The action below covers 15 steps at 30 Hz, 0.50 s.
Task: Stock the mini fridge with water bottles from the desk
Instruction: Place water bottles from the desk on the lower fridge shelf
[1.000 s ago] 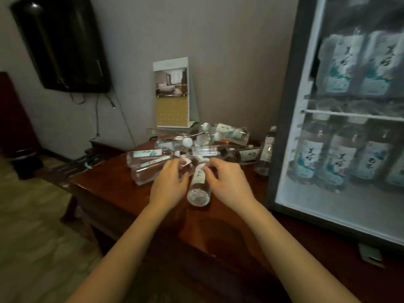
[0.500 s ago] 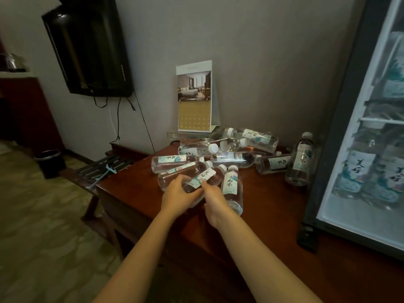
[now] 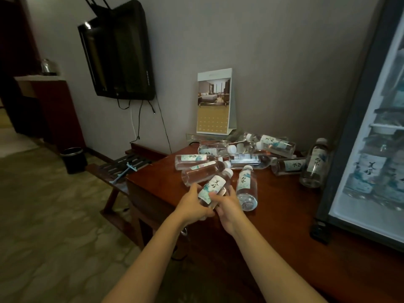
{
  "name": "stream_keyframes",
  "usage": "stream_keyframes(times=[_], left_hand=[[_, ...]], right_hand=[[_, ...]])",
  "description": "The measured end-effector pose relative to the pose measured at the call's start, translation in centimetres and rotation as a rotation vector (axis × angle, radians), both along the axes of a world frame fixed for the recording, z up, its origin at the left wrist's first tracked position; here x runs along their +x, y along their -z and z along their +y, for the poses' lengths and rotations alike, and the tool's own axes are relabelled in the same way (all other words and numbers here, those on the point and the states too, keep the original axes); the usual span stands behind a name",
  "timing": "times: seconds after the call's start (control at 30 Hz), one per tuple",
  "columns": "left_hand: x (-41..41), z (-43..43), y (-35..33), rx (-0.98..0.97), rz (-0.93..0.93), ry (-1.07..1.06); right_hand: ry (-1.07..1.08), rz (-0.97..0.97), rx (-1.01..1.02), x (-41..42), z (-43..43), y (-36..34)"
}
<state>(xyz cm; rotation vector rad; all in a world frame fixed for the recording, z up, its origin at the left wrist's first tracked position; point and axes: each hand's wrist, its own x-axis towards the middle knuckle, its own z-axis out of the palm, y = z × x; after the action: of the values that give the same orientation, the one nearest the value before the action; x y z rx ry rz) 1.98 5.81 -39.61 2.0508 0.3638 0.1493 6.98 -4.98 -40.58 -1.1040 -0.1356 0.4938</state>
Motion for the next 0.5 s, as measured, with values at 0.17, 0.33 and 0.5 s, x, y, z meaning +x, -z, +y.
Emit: stream_keyframes(times=[0.17,0.33,0.5], left_hand=[[-1.8,-1.6,0.7,-0.012,-0.181,-0.031],[-2.5,-3.8,-1.1,0.036,-0.377,-0.014],[-1.8,-7.1,-4.1,-0.074,-0.412,0.209]], right_hand=[[-0.094,-0.145,0.030,-1.6,-1.8,-1.2],[-0.081,-0.323,-0.045,-1.7,-3.6,-3.8],[-0.005,-0.353,0.006,-1.3,-7.7,-6.6]])
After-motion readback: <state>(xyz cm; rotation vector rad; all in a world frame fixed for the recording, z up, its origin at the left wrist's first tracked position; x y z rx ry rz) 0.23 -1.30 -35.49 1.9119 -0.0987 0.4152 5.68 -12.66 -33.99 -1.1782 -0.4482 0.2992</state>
